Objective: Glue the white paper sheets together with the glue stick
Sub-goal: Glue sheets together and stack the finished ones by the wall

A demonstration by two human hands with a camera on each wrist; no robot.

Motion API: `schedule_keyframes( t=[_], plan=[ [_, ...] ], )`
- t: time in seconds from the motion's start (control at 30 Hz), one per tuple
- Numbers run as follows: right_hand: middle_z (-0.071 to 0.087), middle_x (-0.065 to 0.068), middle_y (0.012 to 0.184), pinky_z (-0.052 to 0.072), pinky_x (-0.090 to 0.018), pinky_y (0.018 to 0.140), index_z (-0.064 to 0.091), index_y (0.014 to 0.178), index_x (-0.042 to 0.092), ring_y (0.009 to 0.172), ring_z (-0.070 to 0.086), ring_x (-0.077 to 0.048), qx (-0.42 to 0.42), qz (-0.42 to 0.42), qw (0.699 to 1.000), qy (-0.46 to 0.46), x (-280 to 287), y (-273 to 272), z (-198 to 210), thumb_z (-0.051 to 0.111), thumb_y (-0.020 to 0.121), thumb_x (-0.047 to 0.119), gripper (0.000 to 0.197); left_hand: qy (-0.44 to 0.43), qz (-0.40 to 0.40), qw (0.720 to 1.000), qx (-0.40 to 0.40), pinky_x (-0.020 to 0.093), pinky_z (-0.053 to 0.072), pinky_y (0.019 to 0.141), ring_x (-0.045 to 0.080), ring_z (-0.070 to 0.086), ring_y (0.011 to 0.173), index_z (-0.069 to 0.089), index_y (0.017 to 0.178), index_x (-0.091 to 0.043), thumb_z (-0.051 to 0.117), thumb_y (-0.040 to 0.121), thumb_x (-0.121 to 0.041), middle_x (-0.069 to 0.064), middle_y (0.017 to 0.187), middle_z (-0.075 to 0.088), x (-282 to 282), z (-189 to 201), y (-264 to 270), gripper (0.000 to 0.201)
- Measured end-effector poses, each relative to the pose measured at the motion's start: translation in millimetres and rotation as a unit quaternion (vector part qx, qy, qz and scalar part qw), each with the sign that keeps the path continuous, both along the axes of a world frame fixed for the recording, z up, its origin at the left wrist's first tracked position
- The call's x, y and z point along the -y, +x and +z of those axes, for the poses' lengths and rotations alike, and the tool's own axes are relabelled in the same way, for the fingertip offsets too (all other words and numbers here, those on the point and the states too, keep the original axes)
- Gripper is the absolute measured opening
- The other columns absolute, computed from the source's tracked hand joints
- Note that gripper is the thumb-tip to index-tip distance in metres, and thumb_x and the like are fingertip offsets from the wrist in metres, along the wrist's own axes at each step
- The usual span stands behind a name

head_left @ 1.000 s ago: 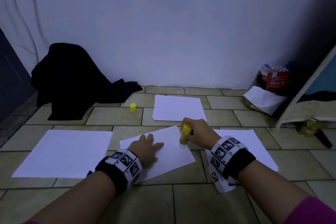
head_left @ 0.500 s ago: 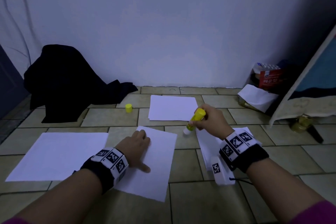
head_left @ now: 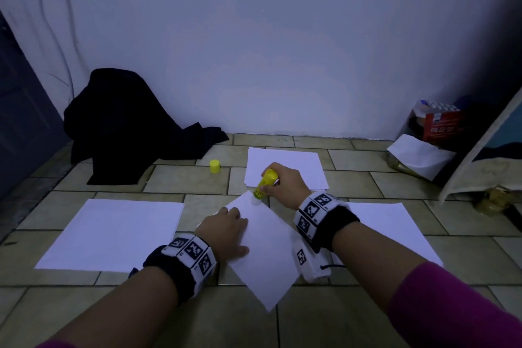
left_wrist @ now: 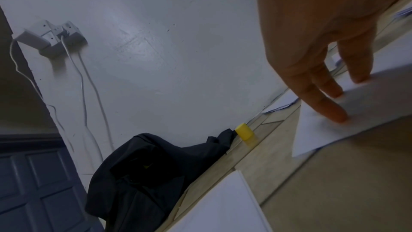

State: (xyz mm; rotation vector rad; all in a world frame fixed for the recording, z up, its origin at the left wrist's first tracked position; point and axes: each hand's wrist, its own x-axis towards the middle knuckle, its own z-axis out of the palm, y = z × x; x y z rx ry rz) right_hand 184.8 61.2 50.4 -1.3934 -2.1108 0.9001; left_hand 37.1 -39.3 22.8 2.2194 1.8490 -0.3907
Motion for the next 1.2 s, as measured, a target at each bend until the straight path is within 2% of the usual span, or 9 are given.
schedule_keyframes(
  t=[0.23, 0.47, 0.7, 0.77, 0.83, 0.9, 1.0, 1.1, 1.2],
  plan=[
    [0.064, -0.019, 0.106, 0.05, -0.035, 0.079, 0.059, 0.109, 0.005, 0.097, 0.06, -0.034, 0.06, 0.014, 0.998, 0.006, 4, -32, -3, 0.066, 0.084, 0.012, 0.027, 0.009, 0.032, 0.999, 0.011, 0.04, 0.044, 0.097, 0.023, 0.037, 0.128, 0.039, 0.14, -0.019, 0.052, 0.089, -0.055, 0.005, 0.14, 0.038, 0, -3, -3, 0.064],
    [0.061, -0.014, 0.114, 0.045, -0.03, 0.081, 0.058, 0.114, 0.011, 0.107, 0.055, -0.028, 0.188, 0.097, 0.977, 0.01, 12, 0, 16, 0.064, 0.086, 0.014, 0.029, 0.002, 0.021, 1.0, 0.008, 0.039, 0.045, 0.097, 0.022, 0.04, 0.126, 0.04, 0.141, -0.021, 0.056, 0.085, -0.059, 0.003, 0.139, 0.039, -3, 0, -6, 0.07],
    [0.063, -0.007, 0.105, 0.044, -0.024, 0.071, 0.063, 0.105, 0.016, 0.087, 0.052, -0.015, 0.209, 0.101, 0.973, 0.007, 34, 52, 19, 0.072, 0.08, 0.015, 0.026, -0.001, 0.011, 1.0, 0.012, 0.038, 0.045, 0.094, 0.024, 0.039, 0.122, 0.034, 0.141, -0.025, 0.06, 0.084, -0.057, 0.005, 0.133, 0.04, -8, -1, -7, 0.071],
    [0.062, -0.003, 0.099, 0.044, -0.022, 0.069, 0.063, 0.104, 0.015, 0.086, 0.051, -0.013, 0.222, 0.103, 0.97, 0.01, 37, 63, 21, 0.073, 0.08, 0.015, 0.026, -0.007, 0.001, 1.0, 0.009, 0.038, 0.044, 0.097, 0.025, 0.037, 0.125, 0.028, 0.146, -0.029, 0.058, 0.087, -0.054, 0.006, 0.136, 0.037, -9, -2, -6, 0.072],
    [0.055, 0.002, 0.093, 0.038, -0.015, 0.06, 0.062, 0.105, 0.015, 0.085, 0.049, -0.012, 0.241, 0.109, 0.964, 0.01, 40, 72, 24, 0.073, 0.08, 0.017, 0.026, -0.013, -0.006, 1.0, 0.001, 0.037, 0.043, 0.099, 0.026, 0.035, 0.127, 0.024, 0.149, -0.033, 0.056, 0.091, -0.047, 0.007, 0.139, 0.034, -10, -1, -7, 0.068],
    [0.051, 0.003, 0.092, 0.031, -0.012, 0.054, 0.061, 0.107, 0.014, 0.084, 0.047, -0.012, 0.261, 0.111, 0.959, 0.005, 42, 78, 27, 0.072, 0.082, 0.018, 0.027, -0.015, -0.01, 1.0, -0.005, 0.036, 0.042, 0.099, 0.026, 0.034, 0.129, 0.025, 0.149, -0.034, 0.055, 0.093, -0.038, 0.007, 0.14, 0.032, -11, 0, -8, 0.064],
    [0.052, 0.001, 0.094, 0.031, -0.012, 0.055, 0.061, 0.109, 0.013, 0.083, 0.046, -0.012, 0.271, 0.109, 0.956, -0.003, 44, 85, 28, 0.071, 0.083, 0.019, 0.028, -0.011, -0.012, 1.0, -0.002, 0.035, 0.042, 0.099, 0.025, 0.035, 0.127, 0.03, 0.147, -0.036, 0.058, 0.09, -0.036, 0.006, 0.139, 0.031, -10, 1, -8, 0.063],
    [0.06, -0.005, 0.103, 0.039, -0.02, 0.065, 0.061, 0.108, 0.012, 0.09, 0.05, -0.015, 0.275, 0.096, 0.957, 0.007, 41, 86, 30, 0.072, 0.082, 0.021, 0.03, 0.003, -0.011, 1.0, -0.026, 0.038, 0.04, 0.1, 0.026, 0.036, 0.125, 0.038, 0.143, -0.032, 0.06, 0.086, -0.047, 0.006, 0.137, 0.031, -8, 4, -8, 0.063],
    [0.061, -0.004, 0.098, 0.042, -0.024, 0.072, 0.063, 0.104, 0.01, 0.089, 0.054, -0.017, 0.214, 0.032, 0.976, 0.014, 31, 86, 32, 0.073, 0.08, 0.022, 0.028, 0.022, -0.001, 0.998, -0.061, 0.037, 0.039, 0.098, 0.025, 0.036, 0.122, 0.046, 0.133, -0.015, 0.059, 0.082, -0.056, 0.008, 0.134, 0.032, -4, 5, -7, 0.067]
  ],
)
